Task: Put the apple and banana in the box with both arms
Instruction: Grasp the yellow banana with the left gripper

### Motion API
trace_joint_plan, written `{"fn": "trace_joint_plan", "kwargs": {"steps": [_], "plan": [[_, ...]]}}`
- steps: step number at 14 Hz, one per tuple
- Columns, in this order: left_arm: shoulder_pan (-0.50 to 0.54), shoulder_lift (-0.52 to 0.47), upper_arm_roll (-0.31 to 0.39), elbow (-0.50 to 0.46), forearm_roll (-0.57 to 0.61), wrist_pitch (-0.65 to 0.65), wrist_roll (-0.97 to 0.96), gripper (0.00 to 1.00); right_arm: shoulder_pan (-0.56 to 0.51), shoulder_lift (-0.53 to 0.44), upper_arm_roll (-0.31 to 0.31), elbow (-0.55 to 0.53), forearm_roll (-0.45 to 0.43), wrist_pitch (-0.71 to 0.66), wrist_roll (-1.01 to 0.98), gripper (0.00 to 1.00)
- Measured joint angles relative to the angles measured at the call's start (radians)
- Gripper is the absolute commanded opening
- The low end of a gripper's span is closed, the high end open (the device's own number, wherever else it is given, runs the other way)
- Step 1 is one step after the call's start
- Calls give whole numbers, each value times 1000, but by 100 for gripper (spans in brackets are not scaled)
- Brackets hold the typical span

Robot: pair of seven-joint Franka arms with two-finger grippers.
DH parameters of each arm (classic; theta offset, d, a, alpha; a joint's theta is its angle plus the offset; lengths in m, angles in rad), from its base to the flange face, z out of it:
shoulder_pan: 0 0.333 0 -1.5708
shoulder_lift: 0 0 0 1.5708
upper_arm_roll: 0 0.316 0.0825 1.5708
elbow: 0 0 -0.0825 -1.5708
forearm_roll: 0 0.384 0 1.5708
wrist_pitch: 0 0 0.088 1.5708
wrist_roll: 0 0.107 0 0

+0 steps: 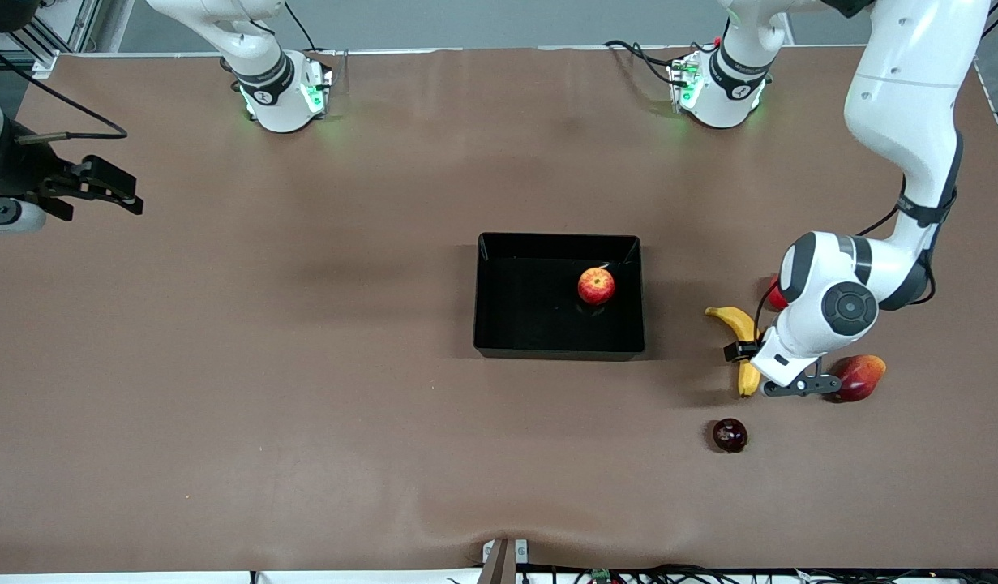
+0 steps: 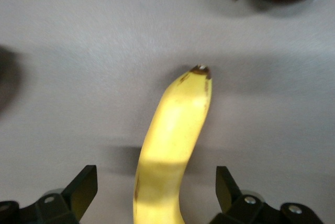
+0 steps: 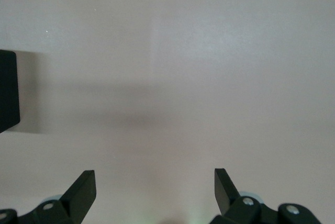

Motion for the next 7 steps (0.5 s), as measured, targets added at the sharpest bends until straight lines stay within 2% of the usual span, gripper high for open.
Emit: {"fn": "trace_joint_plan", "kwargs": {"steps": [1,2,4,5,7], "plan": [[0,11,-1,-3,0,4,2,69,-3,0,0,0,0,-5,0,100],[-1,19,-2,-7,0,4,3,44,-3,0,0,0,0,-10,0,100],[-3,22,-5,-13,0,4,3,7,-3,0,1,0,0,-16,0,100],[-3,16,-8,-13,0,3,3,0,-3,0,1,0,0,-17,0,100],[-6,-7,-10,-14,0,-25,3,0,-3,-1,1,0,0,-22,0,100]]}}
